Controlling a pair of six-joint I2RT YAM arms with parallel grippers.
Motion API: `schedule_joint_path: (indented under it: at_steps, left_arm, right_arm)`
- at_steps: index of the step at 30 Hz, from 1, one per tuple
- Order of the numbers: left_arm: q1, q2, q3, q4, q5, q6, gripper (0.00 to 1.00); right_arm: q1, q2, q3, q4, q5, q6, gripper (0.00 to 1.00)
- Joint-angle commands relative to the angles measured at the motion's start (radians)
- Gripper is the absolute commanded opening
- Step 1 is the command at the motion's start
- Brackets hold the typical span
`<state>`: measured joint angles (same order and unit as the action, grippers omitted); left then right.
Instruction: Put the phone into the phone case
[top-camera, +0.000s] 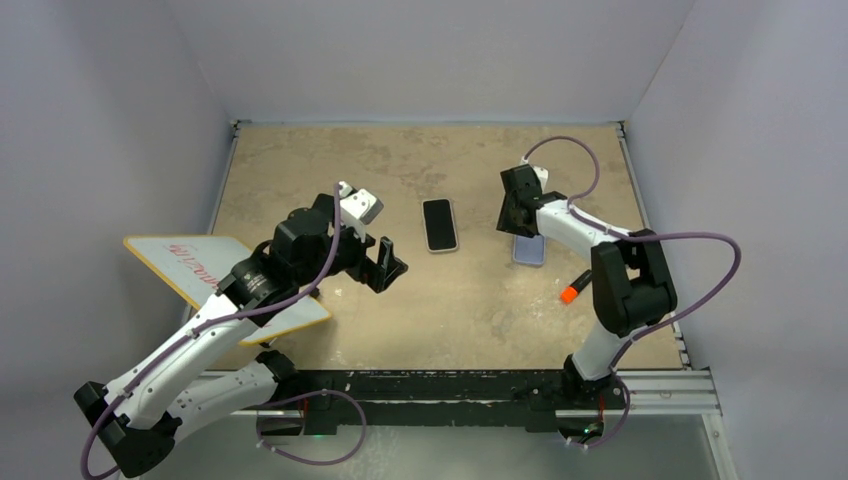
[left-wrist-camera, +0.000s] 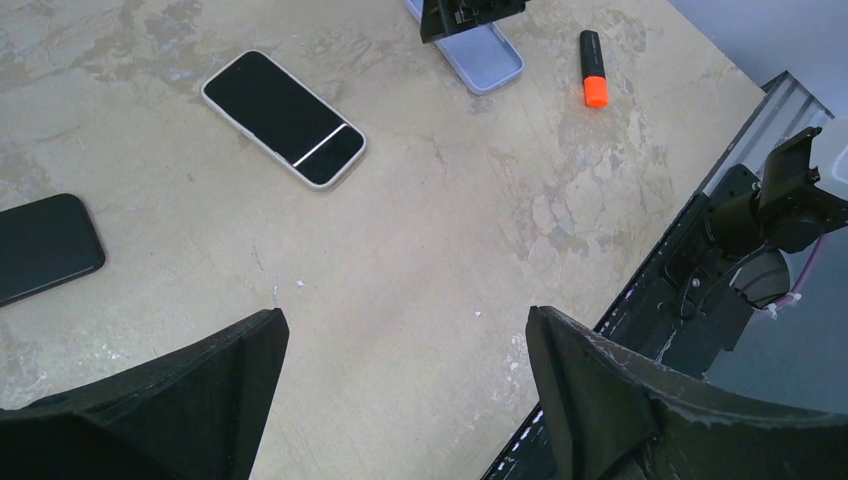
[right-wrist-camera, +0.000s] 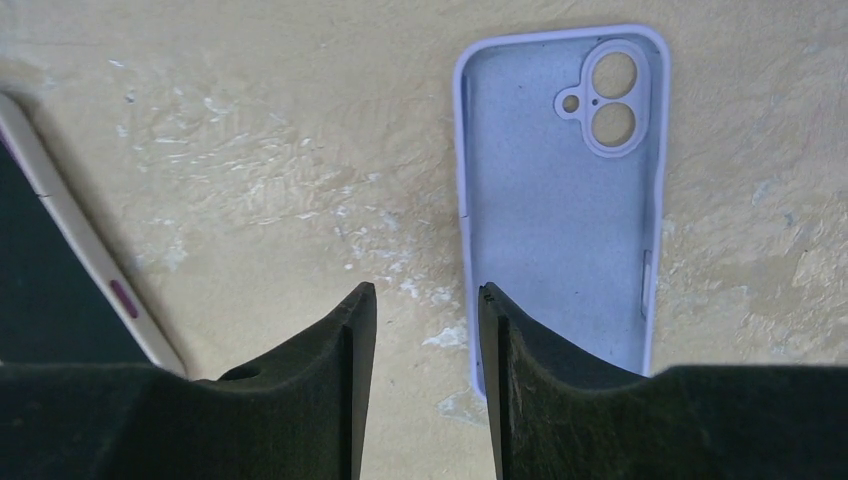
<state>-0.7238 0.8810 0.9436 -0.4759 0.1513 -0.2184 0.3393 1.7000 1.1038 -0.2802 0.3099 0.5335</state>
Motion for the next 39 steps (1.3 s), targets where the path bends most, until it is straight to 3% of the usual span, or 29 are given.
schedule_joint_path:
  at_steps: [1,17,22,28,34,39]
  left_arm:
    - [0.003,-0.016,-0.008,0.028,-0.004,0.020,0.94]
    - [0.002,-0.027,-0.009,0.024,-0.012,0.020,0.96]
    - [0.003,-0.035,-0.008,0.020,-0.036,0.015,0.97]
    - [0.003,-0.030,0.004,-0.003,-0.105,0.014,0.98]
    - [0.001,-0.057,0.007,-0.017,-0.186,0.004,1.00]
    - [0.002,-0.076,0.012,-0.022,-0.260,-0.004,1.00]
  right_arm:
    - [-0.011,0.024,-0.017,-0.015,0.028,-0.014,0.43]
    - [-0.011,0.063,-0.077,0.035,-0.004,-0.027,0.38]
    - [-0.011,0.048,-0.092,0.049,-0.004,-0.048,0.27]
    - [0.011,-0.024,-0.139,0.030,-0.047,-0.063,0.01]
    - [0.104,-0.151,-0.196,-0.019,-0.064,-0.057,0.00]
    - [0.283,-0.193,-0.226,-0.053,-0.047,0.025,0.00]
